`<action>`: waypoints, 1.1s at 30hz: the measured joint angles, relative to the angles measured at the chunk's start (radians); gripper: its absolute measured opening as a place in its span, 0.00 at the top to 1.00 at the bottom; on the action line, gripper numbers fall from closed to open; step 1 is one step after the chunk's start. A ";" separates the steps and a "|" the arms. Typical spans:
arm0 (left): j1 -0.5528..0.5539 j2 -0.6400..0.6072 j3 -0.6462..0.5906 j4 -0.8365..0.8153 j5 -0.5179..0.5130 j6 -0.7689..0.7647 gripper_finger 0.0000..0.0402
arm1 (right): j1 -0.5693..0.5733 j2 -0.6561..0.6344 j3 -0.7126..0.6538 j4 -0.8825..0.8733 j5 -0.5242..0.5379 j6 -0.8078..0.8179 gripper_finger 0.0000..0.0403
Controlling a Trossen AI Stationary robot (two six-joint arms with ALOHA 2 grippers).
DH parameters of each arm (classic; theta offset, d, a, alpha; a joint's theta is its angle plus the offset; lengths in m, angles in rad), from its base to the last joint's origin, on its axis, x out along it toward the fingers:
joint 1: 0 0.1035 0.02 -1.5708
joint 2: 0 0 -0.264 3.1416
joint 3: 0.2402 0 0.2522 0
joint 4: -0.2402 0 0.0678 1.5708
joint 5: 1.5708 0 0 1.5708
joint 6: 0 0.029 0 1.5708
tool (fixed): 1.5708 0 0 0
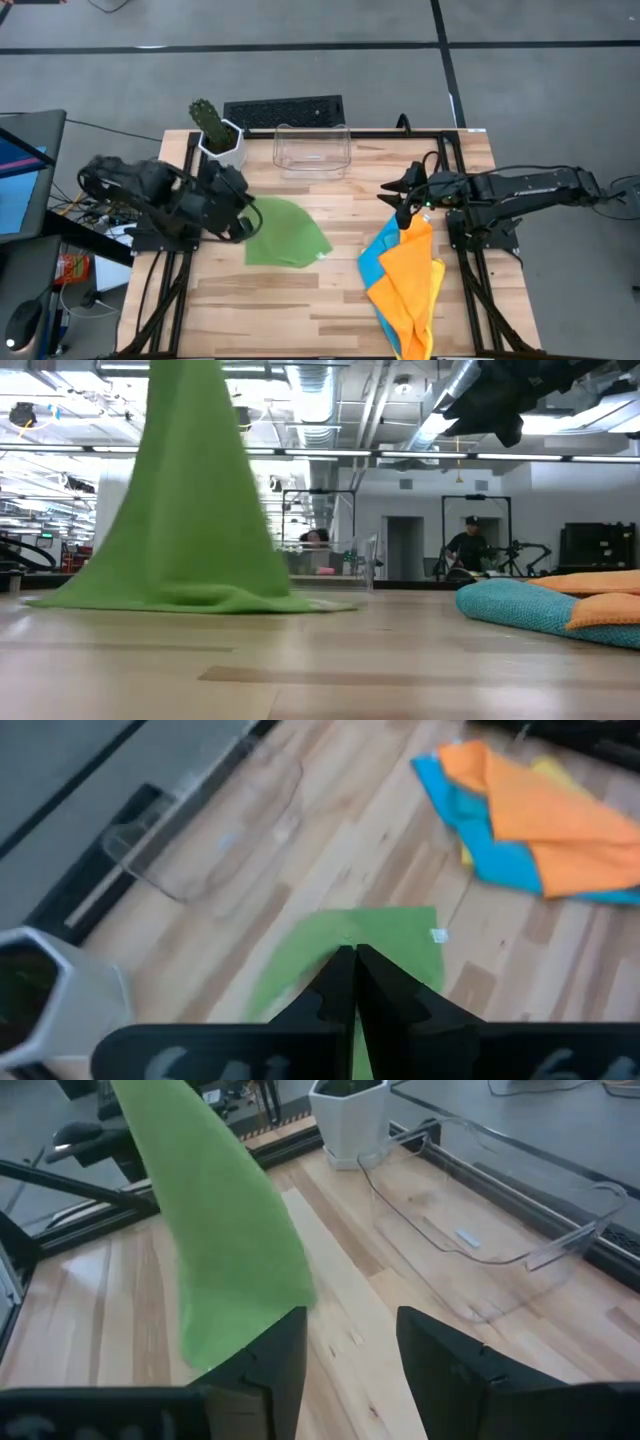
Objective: Fold microfiber towels
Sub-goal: Fold the green towel
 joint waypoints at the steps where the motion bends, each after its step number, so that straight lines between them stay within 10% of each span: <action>1: 0.000 -0.013 -0.055 0.037 0.012 -0.003 1.00 | 0.000 0.001 0.000 0.000 0.001 0.000 0.55; 23: -0.204 -0.045 -0.735 0.665 0.433 -0.075 1.00 | -0.051 0.255 0.001 0.423 0.000 -0.172 0.57; 33: -0.254 -0.044 -0.848 0.737 0.569 -0.106 1.00 | -0.118 0.503 0.170 0.560 -0.151 -0.251 0.57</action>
